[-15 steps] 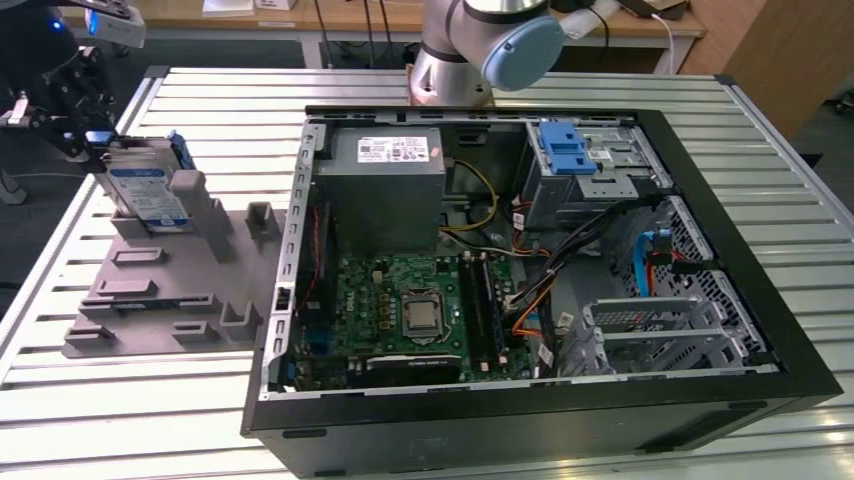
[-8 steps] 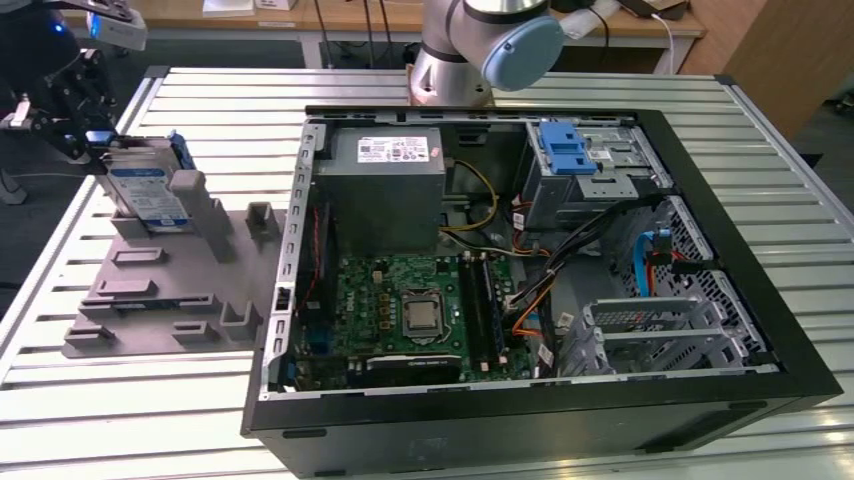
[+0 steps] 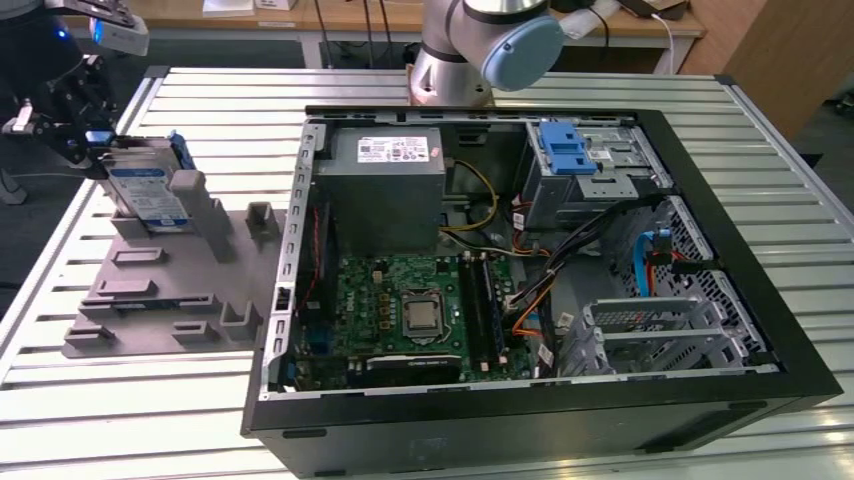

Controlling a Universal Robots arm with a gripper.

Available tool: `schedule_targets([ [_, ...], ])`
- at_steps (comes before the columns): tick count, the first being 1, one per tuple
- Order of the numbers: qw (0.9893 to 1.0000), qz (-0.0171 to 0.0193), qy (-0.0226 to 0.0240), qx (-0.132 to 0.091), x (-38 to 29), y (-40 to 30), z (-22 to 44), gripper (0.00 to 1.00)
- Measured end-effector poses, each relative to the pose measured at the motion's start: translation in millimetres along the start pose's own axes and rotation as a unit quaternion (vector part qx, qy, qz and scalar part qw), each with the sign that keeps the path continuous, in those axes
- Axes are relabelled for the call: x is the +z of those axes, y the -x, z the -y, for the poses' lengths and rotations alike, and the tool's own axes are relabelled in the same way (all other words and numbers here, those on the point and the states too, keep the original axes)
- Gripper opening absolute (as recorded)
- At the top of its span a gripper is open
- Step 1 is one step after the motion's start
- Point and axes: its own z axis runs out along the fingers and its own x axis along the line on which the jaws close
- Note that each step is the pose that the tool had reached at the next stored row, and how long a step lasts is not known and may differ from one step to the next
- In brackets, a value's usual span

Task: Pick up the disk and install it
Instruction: 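Pick up the disk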

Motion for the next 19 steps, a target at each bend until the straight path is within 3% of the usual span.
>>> schedule_targets([
  [7, 1.0000, -0.0014, -0.0001, 0.000, 0.8, 0.0, 0.0, 0.51],
  [10, 1.0000, 0.0017, 0.0000, 0.000, 1.1, 0.1, 0.0, 0.51],
  [19, 1.0000, 0.0018, 0.0001, 0.000, 1.0, 0.0, 0.0, 0.51],
])
